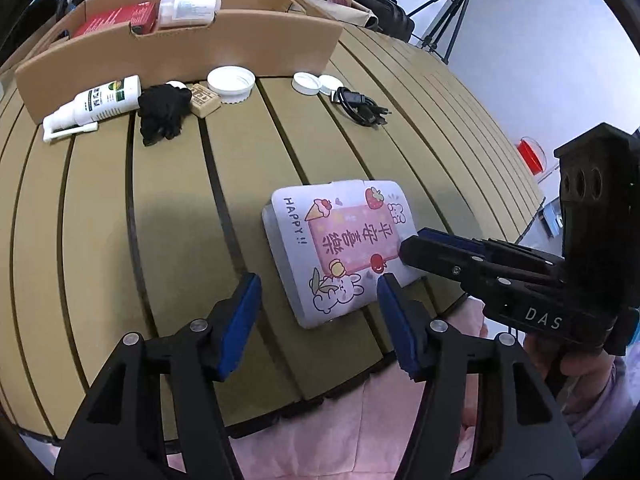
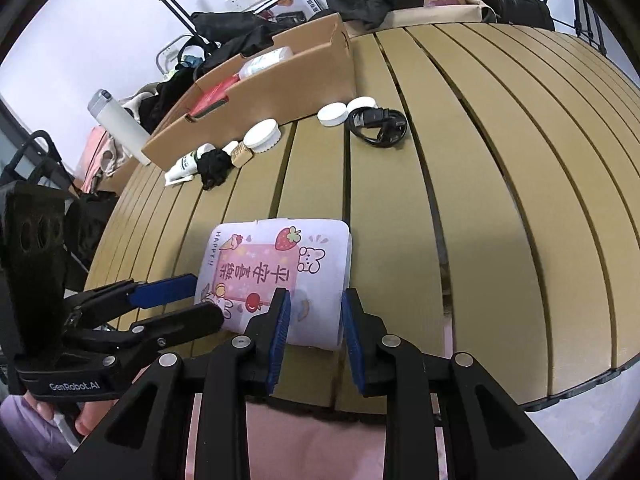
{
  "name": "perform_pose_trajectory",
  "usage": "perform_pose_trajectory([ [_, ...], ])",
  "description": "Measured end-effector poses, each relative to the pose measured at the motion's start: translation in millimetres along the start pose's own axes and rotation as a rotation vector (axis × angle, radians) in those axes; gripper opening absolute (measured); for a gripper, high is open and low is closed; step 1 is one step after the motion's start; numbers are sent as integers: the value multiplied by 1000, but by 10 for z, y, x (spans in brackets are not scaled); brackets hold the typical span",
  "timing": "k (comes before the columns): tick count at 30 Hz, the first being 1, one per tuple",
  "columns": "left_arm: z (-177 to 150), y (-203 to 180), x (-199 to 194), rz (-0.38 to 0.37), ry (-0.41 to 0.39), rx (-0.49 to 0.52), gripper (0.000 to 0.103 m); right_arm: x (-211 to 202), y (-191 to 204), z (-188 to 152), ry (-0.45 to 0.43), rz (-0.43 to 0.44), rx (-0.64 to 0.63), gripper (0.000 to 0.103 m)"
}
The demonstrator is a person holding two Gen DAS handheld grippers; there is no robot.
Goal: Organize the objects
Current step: 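Grasp the pink printed card with the right tool, then lower the pink card into the tray and open the right tool, then withdraw the right tool and move both tools toward the table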
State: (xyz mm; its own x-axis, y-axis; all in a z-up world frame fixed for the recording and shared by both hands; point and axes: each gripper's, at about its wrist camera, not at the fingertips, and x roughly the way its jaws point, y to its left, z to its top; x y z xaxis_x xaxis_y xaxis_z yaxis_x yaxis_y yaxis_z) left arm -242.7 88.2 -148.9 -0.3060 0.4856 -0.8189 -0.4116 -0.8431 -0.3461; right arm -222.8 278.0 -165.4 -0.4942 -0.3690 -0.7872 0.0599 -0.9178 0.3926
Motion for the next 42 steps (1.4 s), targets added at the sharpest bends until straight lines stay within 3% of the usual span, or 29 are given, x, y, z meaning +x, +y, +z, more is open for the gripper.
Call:
perform_pose_trajectory([
  [1,-3,-4,0,0,-6,1,55,15,-16,0,5,9,6,30],
  [7,23,-1,-26,-15,-24,-31,26,48,-32,46,-2,39,20,34],
  [10,194,25,-179,-45,-37,-69,24,-105,41,171,-37,62,6,32],
  [14,791,162,-501,-87,-107,-98,24,-364,232,675,-125,106,-36,32],
  [18,1612,349,-662,-52,-169,-93,24,-361,455,1401,-190,114,-107,32],
  [20,1982,481,-622,-35,-183,-100,24,-241,545,1771,-196,95,-140,32],
  [24,2337,760,-369,-23,-160,-133,24,149,540,2280,-134,75,-136,32],
  [28,2299,908,139,1,-85,-150,24,593,425,2437,-49,17,-141,32],
  [34,2117,915,551,-11,1,-161,25,852,242,2291,22,-68,-135,32],
  [38,2103,854,498,47,-12,-139,28,798,321,2288,17,-119,-163,32],
  [42,2092,763,-76,52,-66,-101,28,463,476,2323,-47,-112,-173,32],
])
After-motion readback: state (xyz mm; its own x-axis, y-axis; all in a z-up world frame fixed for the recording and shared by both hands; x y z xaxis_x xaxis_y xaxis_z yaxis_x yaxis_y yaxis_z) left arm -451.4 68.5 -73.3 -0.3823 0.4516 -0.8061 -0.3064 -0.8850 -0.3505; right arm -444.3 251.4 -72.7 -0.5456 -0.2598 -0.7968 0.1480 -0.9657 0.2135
